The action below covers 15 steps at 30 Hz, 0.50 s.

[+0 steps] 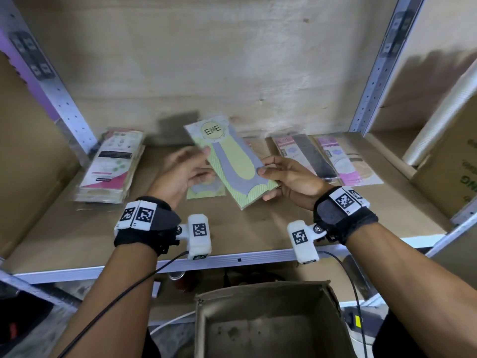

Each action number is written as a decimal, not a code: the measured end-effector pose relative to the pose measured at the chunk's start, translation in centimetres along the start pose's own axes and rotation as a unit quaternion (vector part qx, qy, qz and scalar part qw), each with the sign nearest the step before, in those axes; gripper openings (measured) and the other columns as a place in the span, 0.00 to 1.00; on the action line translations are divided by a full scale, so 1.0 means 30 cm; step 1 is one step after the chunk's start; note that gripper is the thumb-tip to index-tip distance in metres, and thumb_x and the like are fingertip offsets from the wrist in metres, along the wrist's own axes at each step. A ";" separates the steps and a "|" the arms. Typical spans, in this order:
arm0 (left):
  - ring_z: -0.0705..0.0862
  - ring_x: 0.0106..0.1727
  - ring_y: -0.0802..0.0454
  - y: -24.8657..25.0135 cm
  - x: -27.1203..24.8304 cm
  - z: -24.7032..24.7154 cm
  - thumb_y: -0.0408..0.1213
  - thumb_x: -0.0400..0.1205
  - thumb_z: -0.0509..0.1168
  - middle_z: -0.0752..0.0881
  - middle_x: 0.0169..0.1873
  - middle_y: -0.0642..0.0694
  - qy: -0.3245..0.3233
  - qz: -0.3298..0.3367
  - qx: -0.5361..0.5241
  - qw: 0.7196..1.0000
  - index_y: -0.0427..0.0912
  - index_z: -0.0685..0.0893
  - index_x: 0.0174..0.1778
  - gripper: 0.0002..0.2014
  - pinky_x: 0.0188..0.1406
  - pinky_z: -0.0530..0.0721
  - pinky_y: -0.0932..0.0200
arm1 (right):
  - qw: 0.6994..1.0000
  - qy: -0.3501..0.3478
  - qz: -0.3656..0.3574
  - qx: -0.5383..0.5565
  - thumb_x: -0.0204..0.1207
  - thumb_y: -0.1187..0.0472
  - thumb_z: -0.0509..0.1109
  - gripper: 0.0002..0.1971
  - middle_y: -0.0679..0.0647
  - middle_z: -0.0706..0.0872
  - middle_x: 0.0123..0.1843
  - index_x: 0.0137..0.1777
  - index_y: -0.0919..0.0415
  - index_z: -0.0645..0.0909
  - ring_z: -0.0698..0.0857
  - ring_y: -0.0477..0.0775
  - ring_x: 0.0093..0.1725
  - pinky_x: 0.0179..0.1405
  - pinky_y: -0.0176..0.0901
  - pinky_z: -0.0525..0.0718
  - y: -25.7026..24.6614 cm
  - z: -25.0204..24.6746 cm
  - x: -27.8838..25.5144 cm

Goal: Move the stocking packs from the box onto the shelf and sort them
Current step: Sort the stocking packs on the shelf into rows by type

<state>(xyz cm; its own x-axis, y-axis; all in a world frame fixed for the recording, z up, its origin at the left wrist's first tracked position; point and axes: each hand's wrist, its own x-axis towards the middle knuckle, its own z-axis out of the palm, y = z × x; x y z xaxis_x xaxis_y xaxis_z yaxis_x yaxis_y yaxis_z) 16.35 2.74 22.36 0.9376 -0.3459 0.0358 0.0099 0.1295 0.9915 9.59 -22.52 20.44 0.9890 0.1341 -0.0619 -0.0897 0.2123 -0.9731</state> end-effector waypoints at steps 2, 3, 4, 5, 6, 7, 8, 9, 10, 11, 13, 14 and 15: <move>0.93 0.42 0.48 -0.015 -0.014 0.021 0.37 0.80 0.74 0.93 0.51 0.35 -0.038 -0.011 0.049 0.998 0.39 0.88 0.59 0.12 0.44 0.91 0.61 | 1.000 0.014 -0.008 0.022 0.81 0.68 0.70 0.03 0.59 0.90 0.54 0.53 0.61 0.82 0.91 0.53 0.45 0.32 0.46 0.92 0.000 0.011 0.003; 0.92 0.40 0.49 -0.021 -0.023 0.031 0.34 0.80 0.74 0.93 0.49 0.35 -0.060 -0.019 0.071 0.996 0.37 0.88 0.59 0.12 0.43 0.91 0.62 | 0.999 0.022 -0.012 0.029 0.81 0.68 0.70 0.04 0.60 0.90 0.54 0.54 0.62 0.81 0.92 0.55 0.45 0.32 0.46 0.92 0.002 0.017 0.005; 0.92 0.37 0.50 -0.027 -0.030 0.042 0.33 0.81 0.73 0.92 0.46 0.35 -0.076 -0.025 0.087 0.993 0.35 0.88 0.60 0.12 0.41 0.90 0.63 | 0.999 0.031 -0.016 0.033 0.81 0.68 0.70 0.06 0.62 0.90 0.54 0.55 0.64 0.79 0.92 0.57 0.45 0.31 0.45 0.91 0.003 0.022 0.006; 0.91 0.35 0.52 -0.031 -0.035 0.050 0.31 0.81 0.73 0.92 0.44 0.35 -0.082 -0.028 0.098 0.991 0.33 0.87 0.60 0.13 0.39 0.90 0.65 | 0.998 0.041 -0.019 0.034 0.81 0.68 0.70 0.07 0.63 0.90 0.53 0.57 0.65 0.78 0.93 0.58 0.44 0.30 0.44 0.91 0.004 0.027 0.008; 0.90 0.33 0.53 -0.034 -0.037 0.052 0.30 0.81 0.73 0.91 0.41 0.36 -0.079 -0.027 0.104 0.991 0.31 0.87 0.61 0.13 0.37 0.89 0.66 | 0.998 0.049 -0.020 0.034 0.81 0.68 0.70 0.08 0.63 0.90 0.52 0.58 0.65 0.77 0.93 0.59 0.44 0.30 0.44 0.91 0.006 0.033 0.010; 0.90 0.31 0.54 -0.035 -0.038 0.054 0.30 0.81 0.72 0.90 0.40 0.36 -0.071 -0.026 0.106 0.991 0.29 0.86 0.62 0.14 0.35 0.89 0.67 | 0.998 0.055 -0.021 0.035 0.81 0.68 0.70 0.09 0.64 0.90 0.52 0.58 0.64 0.76 0.93 0.59 0.44 0.30 0.45 0.91 0.009 0.037 0.012; 0.89 0.31 0.54 -0.036 -0.038 0.055 0.30 0.81 0.72 0.89 0.40 0.36 -0.063 -0.024 0.107 0.992 0.28 0.86 0.62 0.14 0.35 0.89 0.67 | 0.997 0.061 -0.022 0.036 0.81 0.69 0.70 0.09 0.64 0.89 0.53 0.58 0.64 0.75 0.93 0.60 0.44 0.29 0.45 0.91 0.012 0.041 0.013; 0.88 0.30 0.55 -0.039 -0.037 0.054 0.29 0.81 0.72 0.88 0.40 0.35 -0.055 -0.025 0.108 0.992 0.27 0.86 0.62 0.15 0.35 0.88 0.67 | 0.997 0.067 -0.021 0.036 0.81 0.69 0.71 0.09 0.64 0.89 0.53 0.57 0.63 0.75 0.93 0.60 0.44 0.29 0.46 0.91 0.015 0.043 0.015; 0.87 0.30 0.55 -0.042 -0.035 0.051 0.29 0.82 0.72 0.88 0.40 0.33 -0.049 -0.026 0.109 0.992 0.27 0.85 0.63 0.15 0.35 0.88 0.67 | 0.997 0.074 -0.019 0.032 0.80 0.69 0.71 0.09 0.63 0.89 0.53 0.55 0.62 0.74 0.92 0.60 0.44 0.29 0.46 0.91 0.016 0.044 0.018; 0.87 0.30 0.55 -0.046 -0.033 0.048 0.29 0.82 0.71 0.87 0.41 0.33 -0.044 -0.029 0.112 0.992 0.27 0.85 0.64 0.15 0.35 0.88 0.67 | 0.997 0.077 -0.016 0.025 0.80 0.70 0.71 0.09 0.62 0.89 0.53 0.54 0.61 0.74 0.92 0.60 0.44 0.29 0.46 0.91 0.016 0.046 0.021; 0.86 0.32 0.55 -0.055 -0.028 0.042 0.29 0.84 0.69 0.88 0.42 0.35 -0.037 -0.035 0.113 0.992 0.28 0.84 0.65 0.15 0.35 0.88 0.67 | 0.997 0.070 -0.007 0.014 0.78 0.71 0.72 0.11 0.62 0.88 0.55 0.54 0.61 0.74 0.91 0.62 0.45 0.30 0.46 0.90 0.016 0.047 0.023; 0.86 0.32 0.56 -0.061 -0.025 0.040 0.28 0.84 0.69 0.87 0.41 0.37 -0.030 -0.039 0.106 0.993 0.27 0.84 0.65 0.15 0.34 0.88 0.67 | 0.998 0.062 -0.006 0.009 0.78 0.71 0.72 0.12 0.63 0.88 0.55 0.56 0.61 0.75 0.91 0.62 0.44 0.30 0.45 0.90 0.017 0.046 0.023; 0.86 0.31 0.57 -0.066 -0.022 0.038 0.27 0.84 0.68 0.87 0.40 0.39 -0.020 -0.043 0.095 0.994 0.26 0.83 0.65 0.14 0.34 0.88 0.67 | 0.998 0.056 -0.008 0.004 0.78 0.72 0.72 0.12 0.63 0.87 0.54 0.57 0.62 0.75 0.91 0.60 0.42 0.29 0.44 0.89 0.018 0.046 0.023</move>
<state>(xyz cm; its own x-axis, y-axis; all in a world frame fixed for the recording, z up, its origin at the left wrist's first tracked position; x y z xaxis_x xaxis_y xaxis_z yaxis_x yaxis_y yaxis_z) 15.33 1.64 20.51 0.9214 -0.3855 -0.0491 0.0200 -0.0790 0.9967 10.07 -20.97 20.19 0.9972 0.0216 -0.0714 -0.0744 0.2209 -0.9725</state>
